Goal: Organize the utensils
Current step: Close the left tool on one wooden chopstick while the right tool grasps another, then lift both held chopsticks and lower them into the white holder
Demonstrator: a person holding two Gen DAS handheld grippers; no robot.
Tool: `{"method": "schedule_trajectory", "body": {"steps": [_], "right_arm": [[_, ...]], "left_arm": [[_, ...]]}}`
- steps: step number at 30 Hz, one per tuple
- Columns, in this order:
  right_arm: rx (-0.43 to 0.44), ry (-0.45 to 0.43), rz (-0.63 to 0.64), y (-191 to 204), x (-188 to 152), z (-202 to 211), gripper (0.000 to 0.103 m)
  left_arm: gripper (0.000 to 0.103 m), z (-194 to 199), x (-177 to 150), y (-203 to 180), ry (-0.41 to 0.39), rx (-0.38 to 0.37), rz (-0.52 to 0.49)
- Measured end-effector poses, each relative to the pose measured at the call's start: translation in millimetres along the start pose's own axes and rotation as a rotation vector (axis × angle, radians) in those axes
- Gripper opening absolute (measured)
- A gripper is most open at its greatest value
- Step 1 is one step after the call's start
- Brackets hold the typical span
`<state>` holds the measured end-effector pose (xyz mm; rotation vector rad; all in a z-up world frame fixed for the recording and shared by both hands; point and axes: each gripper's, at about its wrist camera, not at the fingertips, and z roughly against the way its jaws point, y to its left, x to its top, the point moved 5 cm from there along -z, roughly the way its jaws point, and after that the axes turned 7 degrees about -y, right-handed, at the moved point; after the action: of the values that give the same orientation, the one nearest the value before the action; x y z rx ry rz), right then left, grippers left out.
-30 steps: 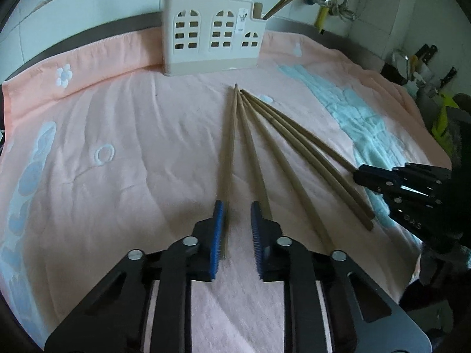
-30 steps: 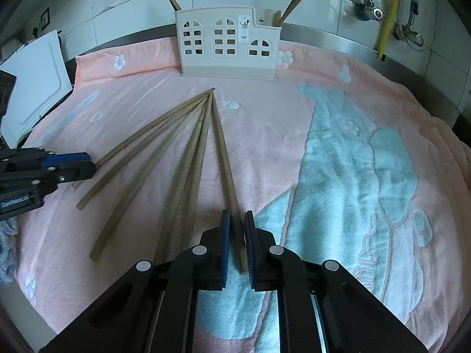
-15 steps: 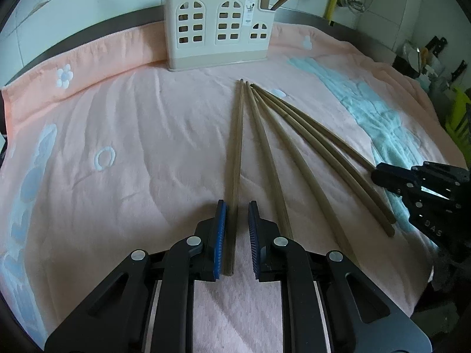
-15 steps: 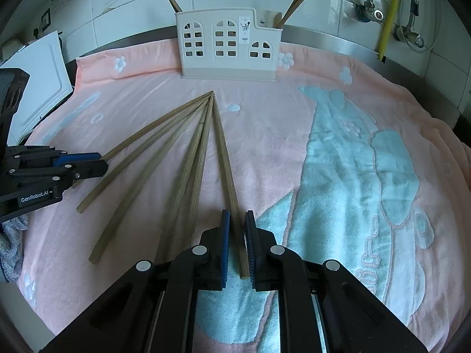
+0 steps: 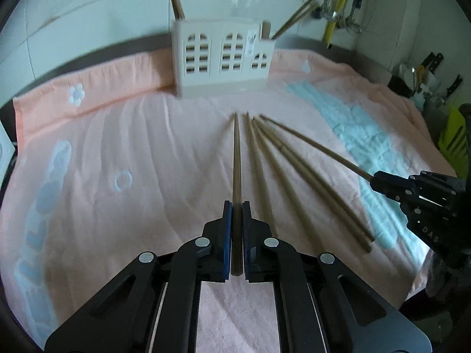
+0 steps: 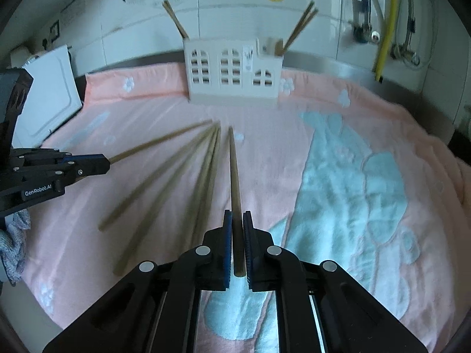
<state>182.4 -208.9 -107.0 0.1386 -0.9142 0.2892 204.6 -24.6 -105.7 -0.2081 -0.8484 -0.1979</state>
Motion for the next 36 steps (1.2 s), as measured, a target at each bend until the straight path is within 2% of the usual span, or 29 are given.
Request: {"method": "schedule_trajectory", "body": {"steps": [10, 16, 29, 36], "right_arm": [[0.032, -0.124, -0.008, 0, 58, 27, 0.007], [0.049, -0.169, 0.012, 0, 91, 29, 0.007], [0.105, -0.178, 0.014, -21, 180, 30, 0.007], [0.094, -0.174, 0.029, -33, 226, 21, 0.007]], "left_arm": [[0.005, 33, 40, 2, -0.115, -0.052, 0.028], [0.005, 45, 62, 3, -0.156, -0.079, 0.032], [0.005, 52, 135, 2, -0.210, -0.072, -0.032], [0.005, 47, 177, 3, -0.230, -0.067, -0.042]]}}
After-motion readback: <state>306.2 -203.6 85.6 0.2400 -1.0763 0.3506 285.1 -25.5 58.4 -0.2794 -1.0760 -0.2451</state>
